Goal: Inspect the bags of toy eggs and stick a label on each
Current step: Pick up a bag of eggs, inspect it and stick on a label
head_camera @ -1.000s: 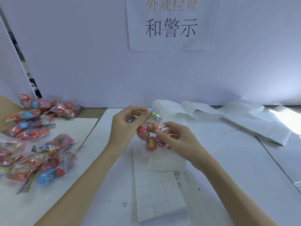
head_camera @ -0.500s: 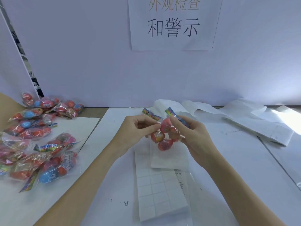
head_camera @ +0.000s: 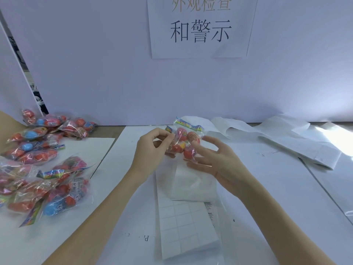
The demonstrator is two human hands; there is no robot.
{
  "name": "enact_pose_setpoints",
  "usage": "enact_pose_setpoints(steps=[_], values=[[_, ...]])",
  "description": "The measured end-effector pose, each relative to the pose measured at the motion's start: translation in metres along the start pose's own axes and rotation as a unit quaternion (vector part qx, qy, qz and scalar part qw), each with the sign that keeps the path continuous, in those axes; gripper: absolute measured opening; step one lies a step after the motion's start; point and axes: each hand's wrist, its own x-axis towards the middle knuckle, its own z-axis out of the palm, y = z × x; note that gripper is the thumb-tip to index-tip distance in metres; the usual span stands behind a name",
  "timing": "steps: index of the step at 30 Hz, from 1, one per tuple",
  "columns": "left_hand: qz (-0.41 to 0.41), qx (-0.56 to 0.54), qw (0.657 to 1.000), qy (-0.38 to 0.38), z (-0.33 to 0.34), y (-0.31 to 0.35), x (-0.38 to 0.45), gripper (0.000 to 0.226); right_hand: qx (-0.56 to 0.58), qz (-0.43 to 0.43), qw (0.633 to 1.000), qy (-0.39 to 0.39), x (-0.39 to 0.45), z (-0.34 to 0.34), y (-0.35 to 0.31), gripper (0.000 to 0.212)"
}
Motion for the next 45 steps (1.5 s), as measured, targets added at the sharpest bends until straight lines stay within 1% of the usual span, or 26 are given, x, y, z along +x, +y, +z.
enact_pose_setpoints(steps=[1,3,6,9,11,13,16,19,22,24,25,27,28,29,30,31,32,34,35,37,38,41,42,44,45], values=[[-0.001,-0.002,1.000,0.003,0.001,-0.001,-0.001,0.011,-0.011,-0.005,1.000,0.002,0.000,0.002,0.002,0.054],[-0.017,-0.030,0.999,-0.008,0.004,0.000,-0.002,0.015,-0.036,-0.038,0.998,0.019,-0.001,0.005,0.004,0.045],[-0.070,-0.094,0.992,-0.041,0.005,0.001,-0.002,0.023,-0.033,-0.066,0.997,0.035,-0.001,0.002,0.003,0.040],[-0.089,-0.130,0.986,-0.057,0.009,-0.001,-0.004,0.024,0.003,-0.056,0.998,0.030,0.000,0.000,0.002,0.041],[-0.086,-0.152,0.982,-0.073,0.012,-0.001,-0.006,0.031,0.031,-0.045,0.998,0.034,0.000,0.000,0.001,0.042],[-0.078,-0.147,0.982,-0.088,0.015,0.001,-0.008,0.038,0.039,-0.037,0.998,0.044,0.000,0.000,0.000,0.040],[-0.058,-0.105,0.987,-0.103,0.015,0.002,-0.011,0.047,0.034,-0.039,0.997,0.050,-0.001,0.002,0.002,0.034],[-0.039,-0.072,0.989,-0.123,0.016,0.004,-0.013,0.053,0.029,-0.045,0.997,0.050,-0.001,0.004,0.002,0.037],[-0.026,-0.076,0.992,-0.097,0.015,0.004,-0.012,0.054,-0.046,-0.060,0.996,0.045,-0.001,0.005,0.003,0.044],[-0.013,-0.064,0.996,-0.066,0.013,0.003,-0.010,0.061,-0.100,-0.058,0.993,0.027,-0.001,0.005,0.004,0.044],[0.000,-0.053,0.997,-0.054,0.011,0.002,-0.010,0.065,-0.116,-0.047,0.992,0.014,-0.001,0.003,0.005,0.048],[0.040,-0.031,0.998,-0.031,0.007,0.002,-0.009,0.063,-0.166,-0.025,0.985,-0.037,-0.001,-0.003,0.003,0.077],[0.065,-0.017,0.998,-0.019,0.005,0.002,-0.008,0.056,-0.220,-0.018,0.973,-0.070,-0.002,-0.006,0.002,0.088],[0.090,0.005,0.996,-0.008,0.004,0.003,-0.007,0.046,-0.285,-0.013,0.953,-0.101,-0.003,-0.009,0.002,0.094],[0.112,0.032,0.993,-0.002,0.003,0.004,-0.005,0.038,-0.357,-0.017,0.926,-0.122,-0.003,-0.011,0.003,0.094],[0.124,0.059,0.991,0.000,0.003,0.004,-0.005,0.034,-0.408,-0.028,0.904,-0.127,-0.003,-0.012,0.005,0.089],[0.126,0.075,0.989,-0.001,0.002,0.004,-0.004,0.033,-0.426,-0.042,0.895,-0.120,-0.002,-0.013,0.007,0.078],[0.108,0.073,0.991,-0.009,0.003,0.005,-0.006,0.032,-0.390,-0.072,0.915,-0.078,0.001,-0.013,0.009,0.051],[0.097,0.063,0.993,-0.017,0.003,0.006,-0.007,0.030,-0.367,-0.089,0.924,-0.053,0.002,-0.013,0.009,0.041],[0.071,0.046,0.995,-0.046,0.006,0.005,-0.009,0.021,-0.341,-0.126,0.931,-0.018,0.005,-0.013,0.008,0.023],[0.066,0.042,0.995,-0.064,0.007,0.006,-0.010,0.018,-0.331,-0.140,0.933,-0.012,0.006,-0.014,0.007,0.017],[0.072,0.048,0.988,-0.126,0.008,0.006,-0.013,0.027,-0.328,-0.162,0.931,0.014,0.006,-0.014,0.005,0.012],[0.071,0.052,0.985,-0.146,0.008,0.005,-0.014,0.027,-0.338,-0.164,0.926,0.030,0.006,-0.015,0.004,0.011],[0.068,0.059,0.981,-0.170,0.010,0.004,-0.015,0.016,-0.358,-0.164,0.917,0.062,0.007,-0.015,0.002,0.007],[0.065,0.059,0.982,-0.169,0.011,0.003,-0.015,0.012,-0.366,-0.169,0.912,0.076,0.006,-0.015,0.002,0.007]])
